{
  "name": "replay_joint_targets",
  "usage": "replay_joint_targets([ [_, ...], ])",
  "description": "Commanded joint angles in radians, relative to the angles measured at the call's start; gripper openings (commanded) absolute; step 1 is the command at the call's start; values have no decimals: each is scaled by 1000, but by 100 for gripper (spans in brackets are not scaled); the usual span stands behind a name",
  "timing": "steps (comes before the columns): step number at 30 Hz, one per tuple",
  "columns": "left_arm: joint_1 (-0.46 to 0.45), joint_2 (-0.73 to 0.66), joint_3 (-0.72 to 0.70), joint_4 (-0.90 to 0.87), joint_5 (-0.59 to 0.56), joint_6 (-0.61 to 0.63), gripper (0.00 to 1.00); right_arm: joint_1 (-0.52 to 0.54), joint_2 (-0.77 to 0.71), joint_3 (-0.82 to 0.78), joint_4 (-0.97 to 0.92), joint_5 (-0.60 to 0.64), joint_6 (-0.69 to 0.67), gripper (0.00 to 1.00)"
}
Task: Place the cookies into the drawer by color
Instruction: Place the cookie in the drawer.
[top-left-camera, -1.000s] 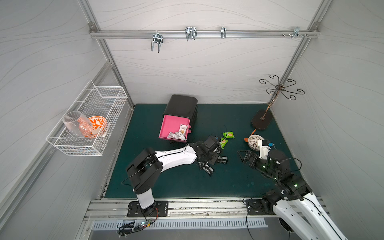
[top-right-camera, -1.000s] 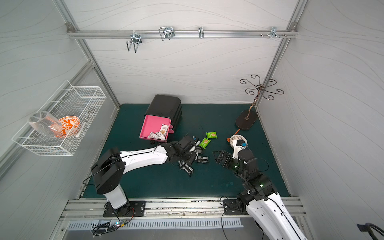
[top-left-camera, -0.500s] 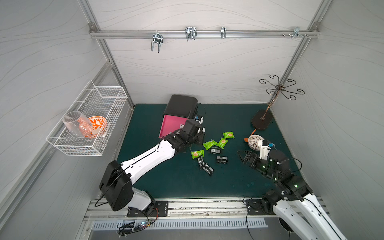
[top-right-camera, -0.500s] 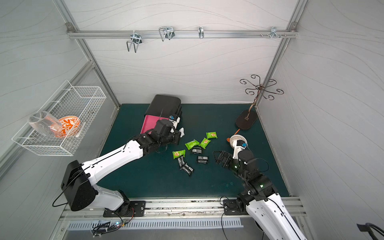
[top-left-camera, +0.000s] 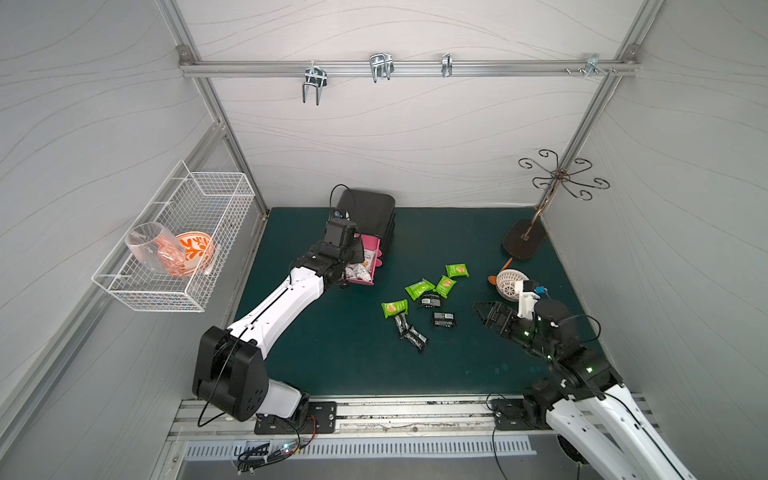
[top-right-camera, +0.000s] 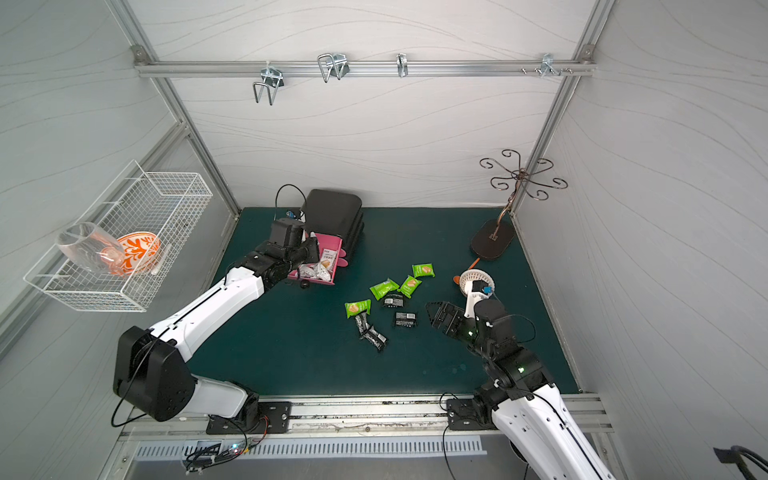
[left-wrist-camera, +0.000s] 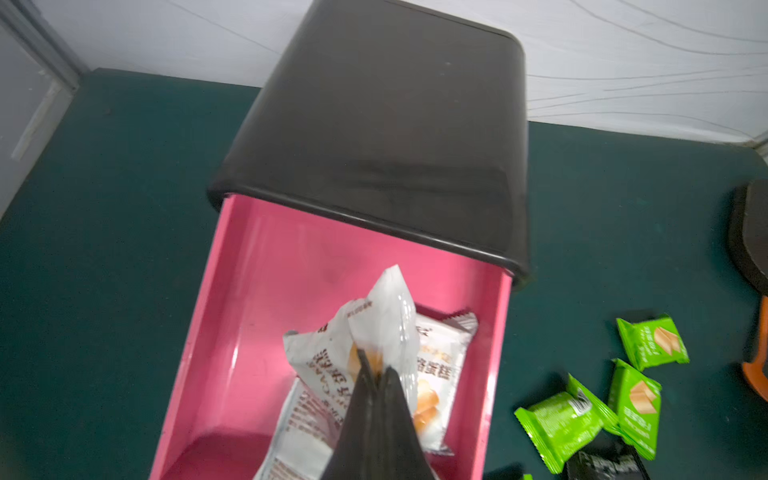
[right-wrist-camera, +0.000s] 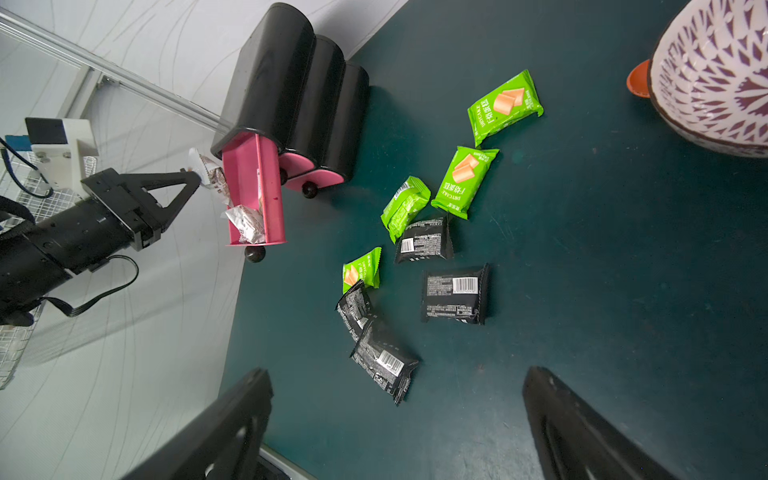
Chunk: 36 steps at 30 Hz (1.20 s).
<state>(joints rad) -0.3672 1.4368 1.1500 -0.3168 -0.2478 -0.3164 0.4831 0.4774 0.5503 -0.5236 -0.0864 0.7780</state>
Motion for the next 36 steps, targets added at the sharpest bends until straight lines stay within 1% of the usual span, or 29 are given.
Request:
replay_joint_targets([
  [1, 38, 28, 22, 13, 0, -18, 0, 2, 18, 14, 24, 8, -12, 99],
  [2, 46, 30, 24, 12, 12, -19, 1, 2, 27, 21, 23, 8, -14, 99],
  [3, 48, 27, 25, 12, 20, -22, 7, 2, 35, 28, 22, 8, -12, 99],
  [5, 49, 17, 29, 7, 50, -27, 22, 1, 55, 51, 14, 1, -12, 99],
  [7, 48, 2, 35, -6, 67, -30, 33, 2, 73, 74, 2, -11, -19, 99],
  [10, 49, -29, 36, -29, 58, -27, 43, 2, 86, 114, -31, -17, -28, 99],
  [12, 49, -54, 32, -47, 66, -28, 43, 2, 78, 144, -65, -18, -33, 99],
  [16, 49, -123, 7, -78, 90, -57, 42, 2, 31, 184, -128, -10, -31, 99],
  [19, 50, -182, -23, -104, 67, -72, 41, 2, -5, 204, -160, -17, -18, 99],
  [21, 50, -211, -16, -155, 46, -79, 34, 2, -18, 228, -185, -34, -3, 99],
  [23, 50, -249, -26, -193, 58, -116, 25, 2, -26, 260, -219, -42, 14, 99],
  [24, 51, -269, -47, -192, 86, -146, 20, 3, -30, 270, -232, -42, 24, 99],
  [26, 61, -321, -132, -166, 185, -243, 4, 3, -39, 288, -252, -40, 34, 99],
  [27, 76, -339, -179, -139, 252, -289, 0, 3, -42, 292, -258, -35, 36, 99],
  [29, 132, -370, -314, -39, 421, -407, 0, 3, -38, 299, -258, -35, 35, 99],
  [31, 180, -381, -445, 81, 539, -511, 0, 3, -22, 302, -256, -36, 28, 99],
  [33, 207, -375, -542, 178, 594, -590, 0, 2, 5, 309, -256, -46, 16, 99],
  [36, 220, -347, -611, 277, 610, -645, 0, 3, 55, 315, -248, -72, 5, 99],
])
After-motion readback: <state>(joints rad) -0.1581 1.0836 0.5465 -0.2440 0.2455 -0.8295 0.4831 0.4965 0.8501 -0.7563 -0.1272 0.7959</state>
